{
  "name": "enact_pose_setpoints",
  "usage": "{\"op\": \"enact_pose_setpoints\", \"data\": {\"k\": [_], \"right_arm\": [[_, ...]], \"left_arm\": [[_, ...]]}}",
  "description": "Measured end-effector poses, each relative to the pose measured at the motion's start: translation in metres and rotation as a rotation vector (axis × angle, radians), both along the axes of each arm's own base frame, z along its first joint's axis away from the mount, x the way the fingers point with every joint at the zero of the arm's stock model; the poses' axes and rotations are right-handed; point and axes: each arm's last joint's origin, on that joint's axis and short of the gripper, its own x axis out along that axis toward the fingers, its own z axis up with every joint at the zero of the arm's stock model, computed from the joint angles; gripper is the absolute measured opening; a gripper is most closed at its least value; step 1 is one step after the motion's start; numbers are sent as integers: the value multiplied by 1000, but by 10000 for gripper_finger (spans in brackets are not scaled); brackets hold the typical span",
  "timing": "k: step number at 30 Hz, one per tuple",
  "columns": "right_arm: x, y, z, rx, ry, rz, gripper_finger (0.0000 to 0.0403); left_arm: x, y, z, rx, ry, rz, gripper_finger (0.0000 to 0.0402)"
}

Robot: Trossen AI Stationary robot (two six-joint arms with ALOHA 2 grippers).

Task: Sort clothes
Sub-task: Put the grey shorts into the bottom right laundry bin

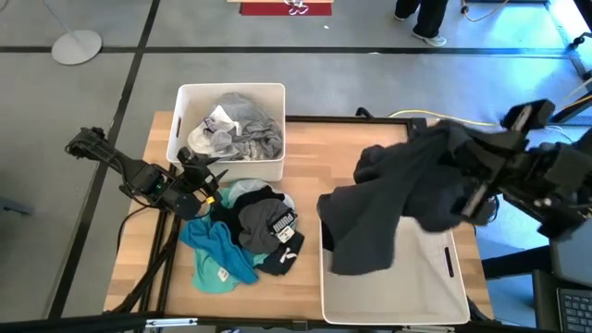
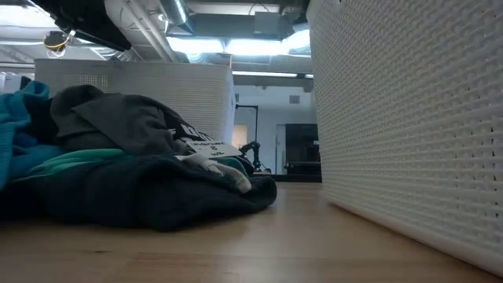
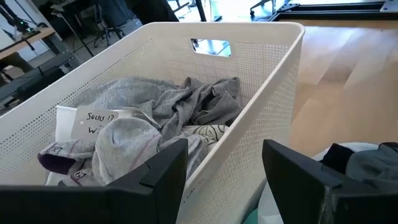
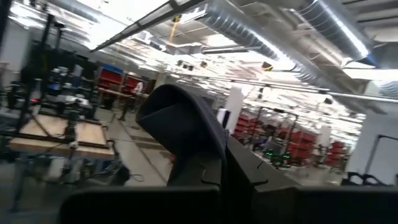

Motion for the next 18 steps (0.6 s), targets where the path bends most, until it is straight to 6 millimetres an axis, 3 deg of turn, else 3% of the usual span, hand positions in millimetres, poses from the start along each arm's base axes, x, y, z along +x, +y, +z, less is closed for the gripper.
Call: {"op": "enact_pose_setpoints", "data": {"k": [7, 18], "right_arm": [[6, 34, -12, -20, 44, 59, 5], [11, 65, -35, -1, 131, 84, 5]], "left_arm": [[0, 0, 0, -10, -12, 6, 196], [0, 0, 0, -15, -16, 8, 196]]}}
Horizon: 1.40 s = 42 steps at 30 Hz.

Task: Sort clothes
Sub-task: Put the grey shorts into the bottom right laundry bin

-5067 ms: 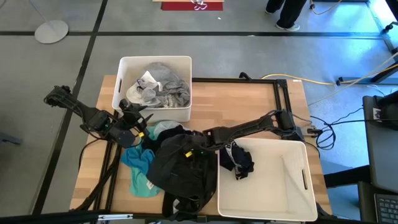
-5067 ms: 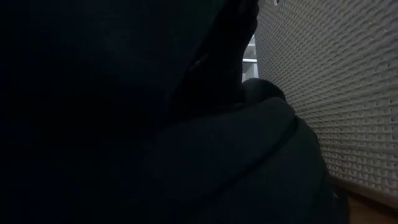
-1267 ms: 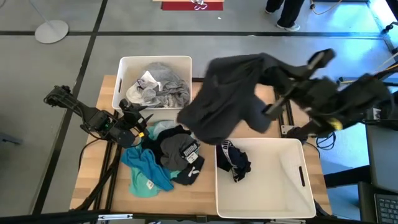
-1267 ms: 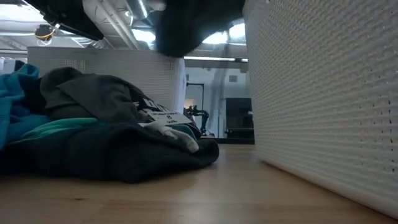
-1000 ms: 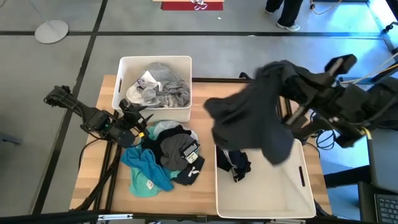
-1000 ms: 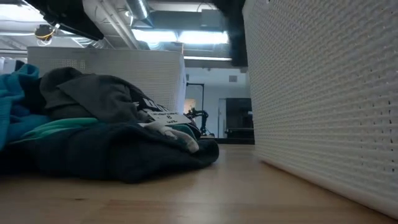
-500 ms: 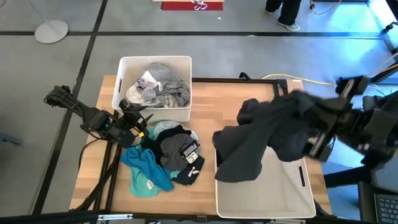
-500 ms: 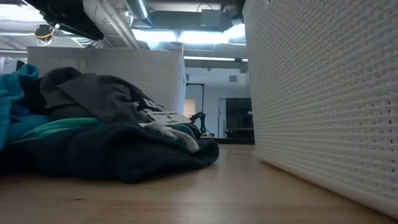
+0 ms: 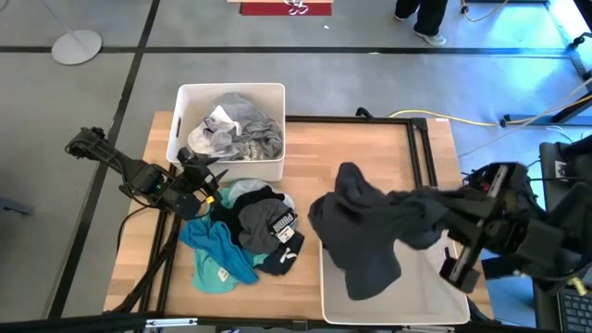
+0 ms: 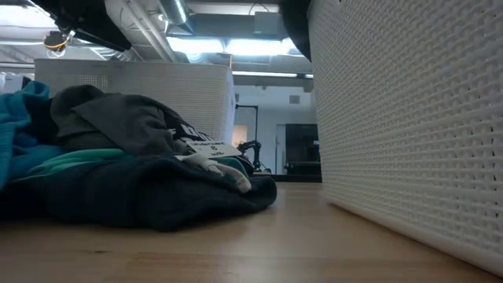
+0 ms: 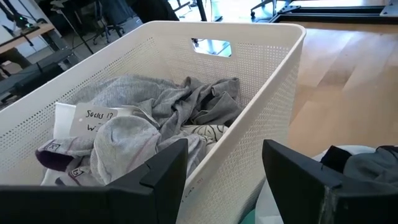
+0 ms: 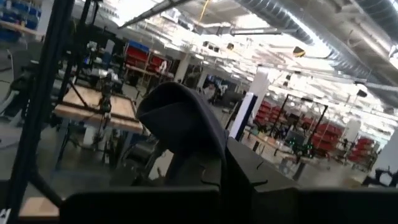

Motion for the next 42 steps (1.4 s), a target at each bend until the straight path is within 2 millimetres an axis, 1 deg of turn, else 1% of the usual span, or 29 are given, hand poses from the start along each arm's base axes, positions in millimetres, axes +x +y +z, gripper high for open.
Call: {"op": "enact_pose_setpoints", "data": {"k": [3, 8, 11, 14, 19, 22, 27, 33, 36, 39, 41, 42], "right_arm": [[5, 6, -9, 19, 25, -17, 5], [20, 12, -25, 6, 75, -69, 5], [30, 7, -31, 34, 86, -117, 5], [42, 4, -42, 61, 114, -184, 5], [72, -1, -73, 4, 235, -366, 5], [77, -6, -87, 8, 235, -391, 5], [70, -12, -98, 67, 200, -381, 5], [44, -4, -117, 107, 175, -290, 5], [28, -5, -129, 166, 152, -227, 5], [18, -13, -143, 284, 189, -111, 5], [12, -21, -156, 401, 280, -54, 5], [10, -26, -163, 462, 335, -57, 5]], "left_arm": [[0, 0, 0, -3, -4, 2, 196], [0, 0, 0, -7, -10, 2, 196], [0, 0, 0, -7, -11, 2, 196], [1, 0, 1, -9, -15, 2, 196], [3, -2, 2, -2, -19, -11, 196], [3, -2, 2, -4, -24, -13, 196], [3, -2, 2, 0, -20, -14, 196], [3, -2, 2, 5, -12, -16, 196], [3, -2, 2, 5, -13, -16, 196], [3, -2, 2, 5, -13, -16, 196], [3, -2, 2, 5, -13, -16, 196], [3, -2, 2, 4, -14, -15, 196]]}}
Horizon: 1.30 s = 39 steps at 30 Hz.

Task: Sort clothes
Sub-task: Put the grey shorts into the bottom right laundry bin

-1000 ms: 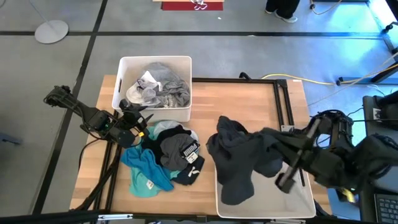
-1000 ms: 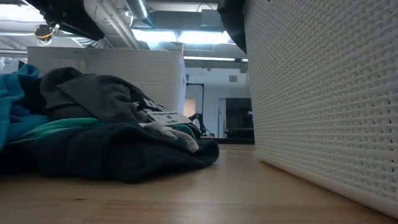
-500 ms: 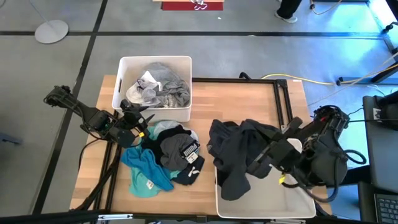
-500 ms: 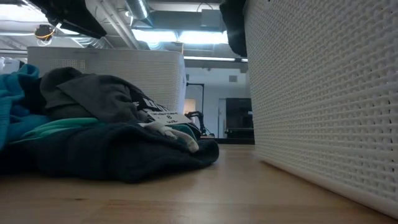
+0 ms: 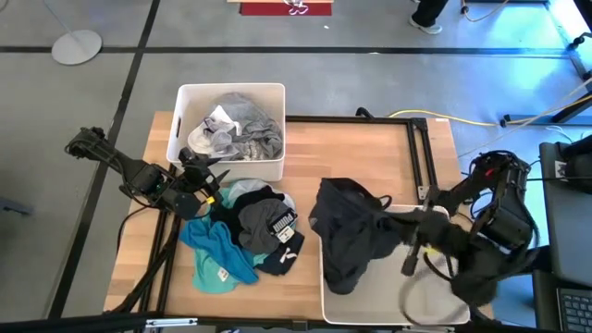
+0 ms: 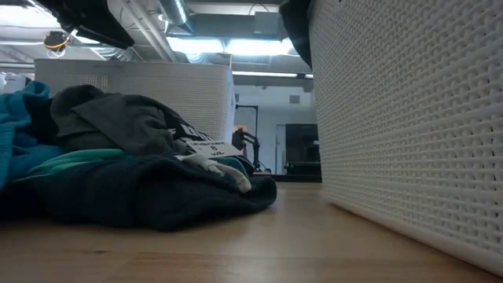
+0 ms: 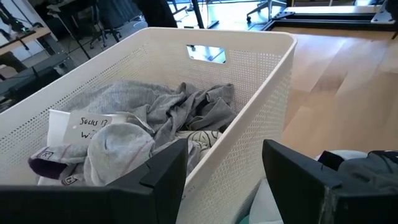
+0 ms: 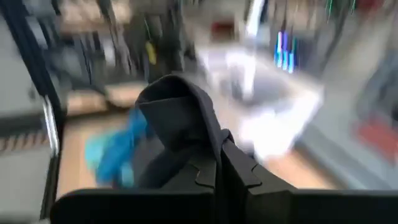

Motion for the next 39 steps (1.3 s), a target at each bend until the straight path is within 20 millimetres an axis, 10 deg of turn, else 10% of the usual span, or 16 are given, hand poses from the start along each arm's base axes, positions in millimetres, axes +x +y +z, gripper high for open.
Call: {"op": "enact_pose_setpoints", "data": {"k": [17, 23, 32, 39], "right_arm": [[23, -23, -116, 377, 715, -286, 7], [24, -35, -143, 501, 928, -428, 65], [41, -49, -102, 837, 1032, -361, 201], [68, -64, -45, 514, 569, -54, 242]], "left_arm": [[0, 0, 0, -7, -8, 4, 196], [0, 0, 0, -4, -5, 3, 196], [0, 0, 0, -2, -3, 2, 196], [0, 0, 0, 7, 7, -3, 196]]}}
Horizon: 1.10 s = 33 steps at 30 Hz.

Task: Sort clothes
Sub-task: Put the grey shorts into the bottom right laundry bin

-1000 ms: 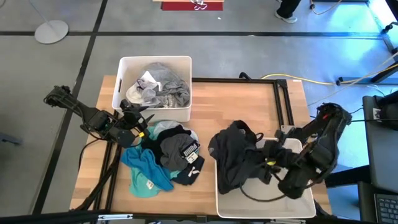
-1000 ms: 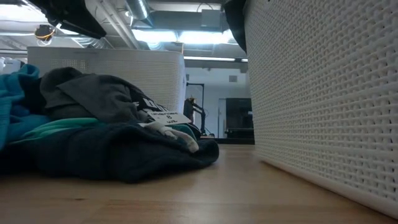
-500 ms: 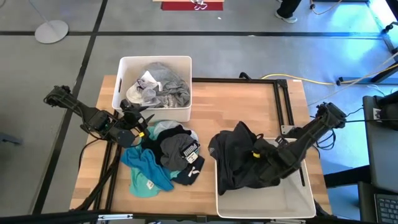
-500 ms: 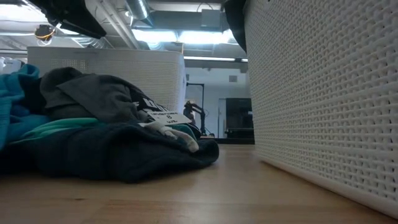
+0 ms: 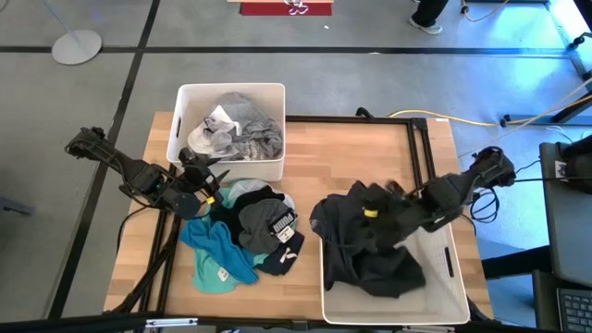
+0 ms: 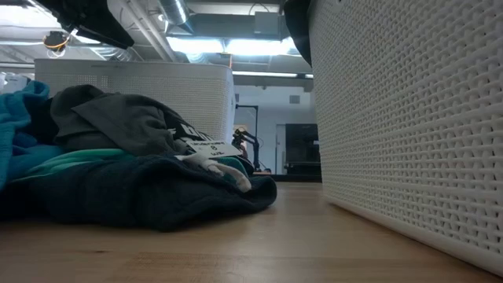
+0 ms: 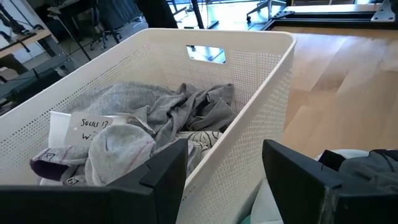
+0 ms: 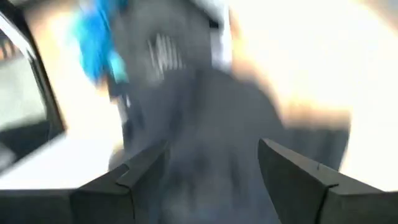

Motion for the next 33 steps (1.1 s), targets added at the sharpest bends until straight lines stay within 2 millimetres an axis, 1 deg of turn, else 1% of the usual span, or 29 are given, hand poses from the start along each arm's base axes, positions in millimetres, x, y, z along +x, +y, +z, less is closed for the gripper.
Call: {"op": "enact_pose_setpoints", "data": {"k": [3, 5, 7, 10, 12, 14, 17, 20, 23, 27, 30, 33], "right_arm": [[16, 4, 10, -227, -207, 126, 245], [29, 5, 7, -314, -256, 191, 244], [41, 6, -3, -347, -255, 237, 241], [58, 1, -26, -357, -174, 264, 235], [66, -4, -41, -337, -113, 273, 230], [74, -10, -52, -301, -75, 256, 226], [81, -17, -60, -257, -45, 251, 219], [85, -21, -62, -242, -36, 243, 212], [85, -20, -62, -225, -35, 259, 198], [85, -19, -62, -220, -34, 270, 155], [84, -19, -62, -213, -26, 281, 102], [82, -19, -63, -233, -4, 312, 42]], "left_arm": [[0, 0, 0, 0, 0, 0, 196], [0, 0, 0, 0, 0, 0, 196], [0, 0, 0, 0, 0, 0, 196], [0, 0, 0, 0, 1, 0, 196], [0, 0, 0, 0, 0, 0, 196], [0, 0, 0, 0, 0, 0, 196], [0, 0, 0, 0, 0, 0, 196], [0, 0, 0, -1, 0, 0, 196], [0, 0, 0, 1, 1, 0, 196], [0, 0, 0, 4, 4, -2, 196], [0, 0, 0, 3, 4, -2, 196], [0, 0, 0, 3, 4, -2, 196]]}}
